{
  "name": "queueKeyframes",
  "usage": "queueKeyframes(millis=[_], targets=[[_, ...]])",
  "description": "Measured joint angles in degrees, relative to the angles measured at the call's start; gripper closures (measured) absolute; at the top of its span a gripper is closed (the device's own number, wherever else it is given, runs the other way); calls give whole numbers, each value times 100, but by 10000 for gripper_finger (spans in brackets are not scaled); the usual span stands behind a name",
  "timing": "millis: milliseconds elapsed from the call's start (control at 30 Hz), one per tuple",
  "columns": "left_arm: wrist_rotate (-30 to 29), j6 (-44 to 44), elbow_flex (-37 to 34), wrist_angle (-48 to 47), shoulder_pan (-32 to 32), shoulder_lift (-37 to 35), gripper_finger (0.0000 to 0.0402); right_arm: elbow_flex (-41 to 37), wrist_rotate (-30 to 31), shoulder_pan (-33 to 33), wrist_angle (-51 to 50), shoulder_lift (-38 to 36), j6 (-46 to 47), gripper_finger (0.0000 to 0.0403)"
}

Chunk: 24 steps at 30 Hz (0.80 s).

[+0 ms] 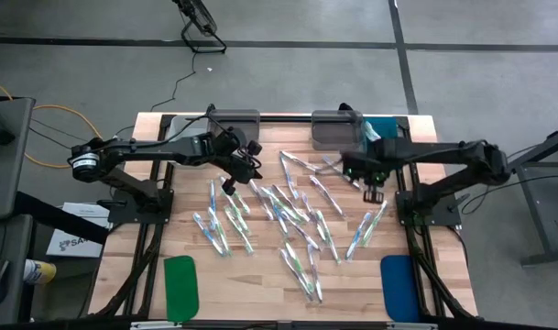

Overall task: Pick & Place Toothbrushes
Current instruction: Put the green toothbrush into the right black bin

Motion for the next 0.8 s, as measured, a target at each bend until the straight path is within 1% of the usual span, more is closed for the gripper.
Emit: queueKeyframes(millis=[133,233,300,400,533,567,600,667,733,800], targets=[[2,-2,0,-24,0,0,400,-17,-30,718,-237,2,0,398],[2,-22,0,-24,0,0,400,-275,-199,1170,-311,0,0,388],[4,-50,0,-23,0,0,400,-535,-425,1399,-297,2,16,372],[5,-105,0,-22,0,0,400,-1051,-682,1711,-111,2,40,333],[7,-105,0,-22,0,0,400,-1718,-756,2052,317,7,-106,275],[9,-105,0,-20,0,0,400,-1770,-731,2119,335,54,-129,263],[9,-105,0,-20,0,0,400,-1689,-623,2182,271,104,-90,252],[21,-105,0,-16,0,0,400,-1654,-332,2298,455,122,-53,237],[22,-107,0,-17,0,0,400,-1685,-264,2401,585,157,-225,229],[23,-107,0,-16,0,0,400,-1722,-314,2502,936,164,-421,225]])
